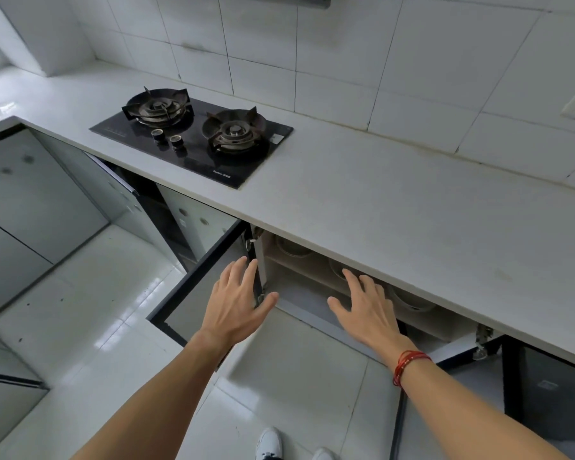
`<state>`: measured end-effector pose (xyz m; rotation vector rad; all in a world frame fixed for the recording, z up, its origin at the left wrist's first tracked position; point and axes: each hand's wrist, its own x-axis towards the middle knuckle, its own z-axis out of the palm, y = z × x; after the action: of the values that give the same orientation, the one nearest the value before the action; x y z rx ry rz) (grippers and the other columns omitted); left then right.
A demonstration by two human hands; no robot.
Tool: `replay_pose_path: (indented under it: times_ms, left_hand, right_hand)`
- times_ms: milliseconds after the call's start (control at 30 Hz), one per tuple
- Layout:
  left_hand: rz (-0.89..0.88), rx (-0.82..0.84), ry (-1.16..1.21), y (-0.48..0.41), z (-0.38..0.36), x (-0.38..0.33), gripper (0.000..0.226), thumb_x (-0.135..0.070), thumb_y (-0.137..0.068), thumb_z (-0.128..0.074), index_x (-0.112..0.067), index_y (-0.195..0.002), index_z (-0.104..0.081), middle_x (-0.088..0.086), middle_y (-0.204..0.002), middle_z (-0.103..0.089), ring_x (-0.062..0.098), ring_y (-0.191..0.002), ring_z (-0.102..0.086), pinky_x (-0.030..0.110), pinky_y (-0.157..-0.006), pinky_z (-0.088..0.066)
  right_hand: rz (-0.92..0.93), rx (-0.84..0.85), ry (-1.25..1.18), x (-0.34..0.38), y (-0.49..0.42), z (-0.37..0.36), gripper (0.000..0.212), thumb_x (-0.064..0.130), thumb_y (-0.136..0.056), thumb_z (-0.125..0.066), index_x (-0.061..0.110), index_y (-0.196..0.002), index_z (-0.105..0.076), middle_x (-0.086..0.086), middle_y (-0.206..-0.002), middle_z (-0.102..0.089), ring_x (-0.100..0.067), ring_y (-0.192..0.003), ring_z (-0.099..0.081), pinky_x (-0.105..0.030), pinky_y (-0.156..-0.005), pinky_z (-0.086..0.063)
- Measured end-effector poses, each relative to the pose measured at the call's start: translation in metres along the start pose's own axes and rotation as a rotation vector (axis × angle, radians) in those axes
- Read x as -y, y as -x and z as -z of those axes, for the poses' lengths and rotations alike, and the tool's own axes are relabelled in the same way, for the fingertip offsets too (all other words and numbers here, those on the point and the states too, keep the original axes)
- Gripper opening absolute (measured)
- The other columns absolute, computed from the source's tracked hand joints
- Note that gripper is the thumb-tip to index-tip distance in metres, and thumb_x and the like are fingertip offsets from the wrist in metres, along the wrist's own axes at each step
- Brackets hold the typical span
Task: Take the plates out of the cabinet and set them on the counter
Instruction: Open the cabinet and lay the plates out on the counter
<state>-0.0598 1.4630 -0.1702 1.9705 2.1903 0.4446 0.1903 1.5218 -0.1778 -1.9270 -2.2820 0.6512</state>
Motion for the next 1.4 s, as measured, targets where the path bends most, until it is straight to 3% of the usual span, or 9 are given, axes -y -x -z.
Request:
replay_pose_path:
  times_ms: [167, 733, 967, 1133, 1267, 1333, 1400]
  left_hand:
    - [0.003, 0.036, -0.014, -0.008, -0.006, 0.012, 0.083, -0.069, -0.09, -0.034, -0.017, -0.153, -0.022, 0.01, -0.159, -0.024, 0.028, -0.147, -0.02, 0.044, -0.117, -0.023]
    - [0.008, 0.159, 0.173, -0.087, -0.074, 0.082, 0.074, -0.06, -0.091, -0.045, -0.017, -0.15, -0.029, 0.007, -0.156, -0.03, 0.023, -0.144, -0.025, 0.038, -0.111, -0.032]
    - [0.126, 0.128, 0.36, -0.129, -0.184, 0.094, 0.072, -0.054, -0.092, -0.049, -0.021, -0.152, -0.026, -0.006, -0.155, -0.026, 0.013, -0.14, -0.027, 0.02, -0.1, -0.028]
    - [0.208, 0.082, 0.52, -0.158, -0.284, 0.11, 0.068, -0.052, -0.092, -0.051, -0.024, -0.151, -0.029, -0.004, -0.154, -0.031, 0.013, -0.139, -0.033, 0.022, -0.102, -0.027]
    - [0.258, 0.013, 0.682, -0.184, -0.35, 0.125, 0.063, -0.053, -0.091, -0.053, -0.029, -0.147, -0.036, -0.008, -0.145, -0.041, 0.012, -0.13, -0.043, 0.034, -0.11, -0.037]
    - [0.264, 0.002, 0.726, -0.198, -0.375, 0.132, 0.061, -0.051, -0.093, -0.053, -0.028, -0.147, -0.036, -0.012, -0.138, -0.04, 0.005, -0.124, -0.042, 0.033, -0.109, -0.037]
    - [0.28, 0.0, 0.728, -0.214, -0.397, 0.141, 0.063, -0.051, -0.093, -0.052, -0.025, -0.147, -0.036, -0.009, -0.142, -0.04, 0.006, -0.124, -0.042, 0.032, -0.109, -0.036]
  right_hand:
    - [0.007, 0.014, 0.032, 0.007, -0.005, -0.006, 0.072, 0.058, -0.096, -0.043, 0.029, -0.157, -0.018, -0.008, -0.158, -0.029, -0.028, -0.14, -0.033, -0.047, -0.109, -0.038]
    - [-0.105, 0.029, 0.067, 0.029, -0.075, -0.076, 0.073, 0.06, -0.095, -0.042, 0.027, -0.156, -0.02, -0.009, -0.158, -0.029, -0.028, -0.142, -0.032, -0.045, -0.109, -0.038]
    - [-0.082, -0.01, -0.052, -0.013, -0.15, -0.162, 0.076, 0.061, -0.093, -0.044, 0.03, -0.156, -0.016, -0.008, -0.16, -0.026, -0.027, -0.143, -0.031, -0.047, -0.111, -0.038]
    - [-0.081, -0.064, -0.179, -0.05, -0.204, -0.237, 0.082, 0.06, -0.089, -0.051, 0.028, -0.156, -0.017, -0.009, -0.159, -0.03, -0.026, -0.144, -0.032, -0.047, -0.114, -0.035]
    - [-0.078, -0.107, -0.308, -0.068, -0.242, -0.287, 0.083, 0.052, -0.091, -0.059, 0.023, -0.157, -0.019, -0.007, -0.159, -0.03, -0.022, -0.145, -0.031, -0.032, -0.113, -0.031]
    - [-0.084, -0.13, -0.364, -0.073, -0.262, -0.305, 0.084, 0.05, -0.092, -0.061, 0.019, -0.157, -0.018, -0.008, -0.16, -0.03, -0.021, -0.146, -0.031, -0.024, -0.109, -0.028]
    - [-0.104, -0.138, -0.419, -0.079, -0.284, -0.321, 0.086, 0.051, -0.092, -0.06, 0.018, -0.158, -0.016, -0.01, -0.16, -0.031, -0.023, -0.145, -0.033, -0.025, -0.109, -0.028]
